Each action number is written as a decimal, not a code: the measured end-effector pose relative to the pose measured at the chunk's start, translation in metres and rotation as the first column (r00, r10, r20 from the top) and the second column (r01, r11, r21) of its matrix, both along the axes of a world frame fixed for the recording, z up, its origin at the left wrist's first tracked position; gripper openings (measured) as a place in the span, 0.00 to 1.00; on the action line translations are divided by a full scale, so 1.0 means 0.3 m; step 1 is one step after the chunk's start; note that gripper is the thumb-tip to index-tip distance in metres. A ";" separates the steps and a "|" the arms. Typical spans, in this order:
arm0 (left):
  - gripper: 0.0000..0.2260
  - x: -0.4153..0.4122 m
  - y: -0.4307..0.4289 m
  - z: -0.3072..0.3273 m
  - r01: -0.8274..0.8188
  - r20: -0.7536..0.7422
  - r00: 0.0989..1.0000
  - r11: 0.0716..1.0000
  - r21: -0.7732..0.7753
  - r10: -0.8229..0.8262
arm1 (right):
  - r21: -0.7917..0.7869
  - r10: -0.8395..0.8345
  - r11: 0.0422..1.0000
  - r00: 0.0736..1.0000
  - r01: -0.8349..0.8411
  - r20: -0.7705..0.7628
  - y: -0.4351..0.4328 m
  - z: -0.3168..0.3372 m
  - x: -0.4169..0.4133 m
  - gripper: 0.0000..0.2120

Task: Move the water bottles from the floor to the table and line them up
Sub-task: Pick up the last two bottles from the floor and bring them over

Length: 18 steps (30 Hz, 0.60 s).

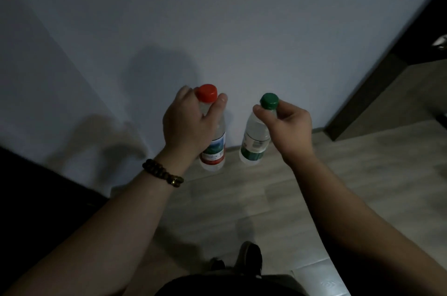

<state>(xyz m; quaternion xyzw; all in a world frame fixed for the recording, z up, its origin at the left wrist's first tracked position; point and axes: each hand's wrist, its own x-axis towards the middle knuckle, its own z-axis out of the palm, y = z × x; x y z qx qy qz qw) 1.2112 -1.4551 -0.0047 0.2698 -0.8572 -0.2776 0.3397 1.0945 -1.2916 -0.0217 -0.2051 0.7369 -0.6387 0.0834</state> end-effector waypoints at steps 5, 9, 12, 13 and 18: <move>0.19 -0.150 0.126 0.034 0.212 -0.176 0.965 0.972 0.103 -0.192 | -0.058 -0.095 0.994 0.995 0.094 -0.010 0.149 0.102 -0.065 0.04; 0.18 -0.297 0.265 0.086 0.322 -0.222 0.935 0.927 0.193 -0.278 | -0.095 -0.226 0.970 0.974 0.224 -0.010 0.305 0.152 -0.120 0.07; 0.18 -0.411 0.395 0.113 0.441 -0.243 0.889 0.870 0.222 -0.389 | -0.092 -0.311 0.947 0.950 0.309 -0.006 0.447 0.172 -0.177 0.10; 0.18 -0.450 0.443 0.117 0.478 -0.238 0.872 0.848 0.231 -0.427 | -0.087 -0.335 0.939 0.942 0.333 -0.003 0.499 0.175 -0.199 0.10; 0.18 -0.664 0.719 0.127 0.597 -0.208 0.802 0.758 0.264 -0.559 | -0.052 -0.426 0.904 0.904 0.424 -0.031 0.785 0.186 -0.333 0.10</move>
